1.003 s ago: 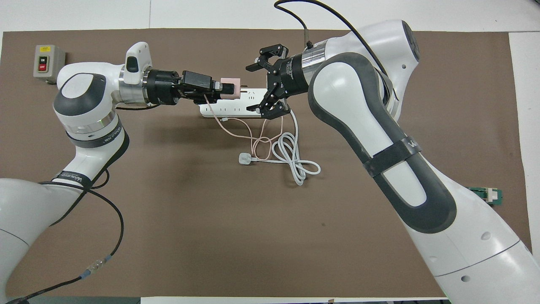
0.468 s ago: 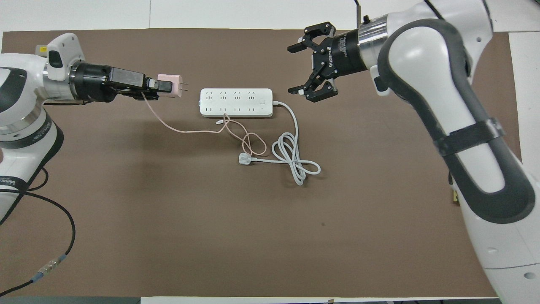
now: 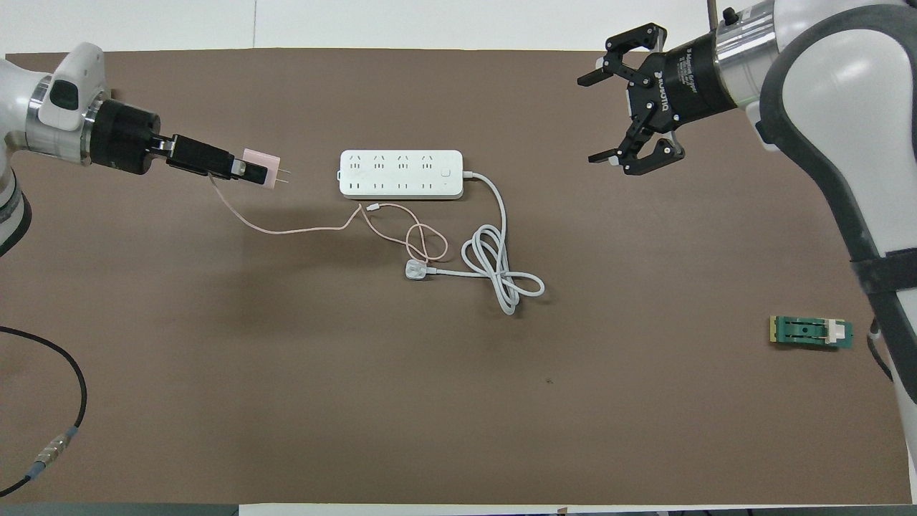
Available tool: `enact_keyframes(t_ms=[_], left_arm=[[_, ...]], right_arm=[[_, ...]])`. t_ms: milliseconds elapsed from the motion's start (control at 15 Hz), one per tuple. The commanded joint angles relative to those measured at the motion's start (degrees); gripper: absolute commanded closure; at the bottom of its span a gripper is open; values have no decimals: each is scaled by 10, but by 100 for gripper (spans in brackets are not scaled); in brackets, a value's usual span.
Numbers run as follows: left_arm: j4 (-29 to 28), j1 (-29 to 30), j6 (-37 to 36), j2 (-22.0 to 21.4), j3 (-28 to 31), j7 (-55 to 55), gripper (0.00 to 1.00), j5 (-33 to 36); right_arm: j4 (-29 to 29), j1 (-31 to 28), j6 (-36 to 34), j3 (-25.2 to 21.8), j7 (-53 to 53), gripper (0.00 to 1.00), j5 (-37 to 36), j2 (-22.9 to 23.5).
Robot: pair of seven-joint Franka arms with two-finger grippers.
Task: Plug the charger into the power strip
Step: 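Carry the charger with the left gripper while the right gripper withdraws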
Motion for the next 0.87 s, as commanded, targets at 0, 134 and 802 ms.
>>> enact_keyframes(t_ms=[0,134,802], left_arm=[[22,-43,34,3,2,1,92,101],[31,-78,60,4,2,16,94,181],[17,-200,273,10,1,163,94,490]], right_arm=[[-6,-14,-43,4,-112,0,-81,-26],[-6,-14,-67,4,-189,0,-140,-39],[-22,-39,-110,4,-599,0,-327,-103]])
